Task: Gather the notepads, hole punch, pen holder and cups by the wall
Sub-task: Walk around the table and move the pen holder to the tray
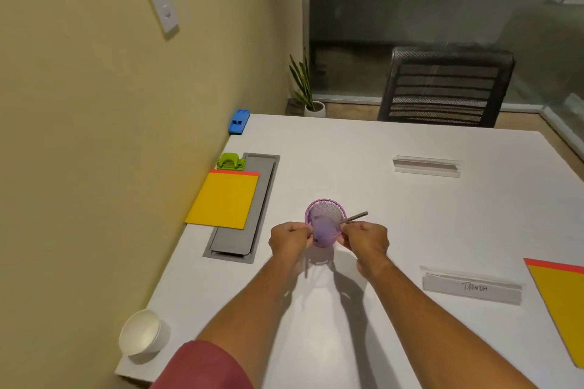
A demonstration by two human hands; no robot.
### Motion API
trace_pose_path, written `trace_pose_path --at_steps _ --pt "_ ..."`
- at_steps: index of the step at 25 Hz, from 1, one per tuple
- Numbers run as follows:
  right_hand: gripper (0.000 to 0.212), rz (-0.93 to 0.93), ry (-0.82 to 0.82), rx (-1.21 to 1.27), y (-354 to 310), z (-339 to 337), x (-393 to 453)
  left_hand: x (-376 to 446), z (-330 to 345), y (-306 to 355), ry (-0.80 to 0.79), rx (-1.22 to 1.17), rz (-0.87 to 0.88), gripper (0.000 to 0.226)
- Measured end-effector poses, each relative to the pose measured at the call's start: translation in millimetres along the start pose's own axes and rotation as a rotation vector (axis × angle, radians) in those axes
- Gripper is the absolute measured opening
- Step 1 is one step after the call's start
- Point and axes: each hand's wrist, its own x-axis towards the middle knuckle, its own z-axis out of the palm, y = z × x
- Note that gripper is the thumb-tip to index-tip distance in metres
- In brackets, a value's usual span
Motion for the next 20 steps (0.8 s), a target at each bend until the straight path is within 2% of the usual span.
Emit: trace_pose_path --at_steps 10,14,20 --pt "0.018 -0.065 -0.315 -0.201 12 118 -59 3 -129 -11 0.350 -0.164 -0.011 0.020" --pt "0.011 -0.122 -0.418 -0.289 19 154 -72 13 -162 -18 0.424 -0.267 -0.086 0.014" --pt "0.018 -0.126 -0.515 -0.370 22 212 -87 38 -205 -26 0.505 -0.437 -0.146 0.007"
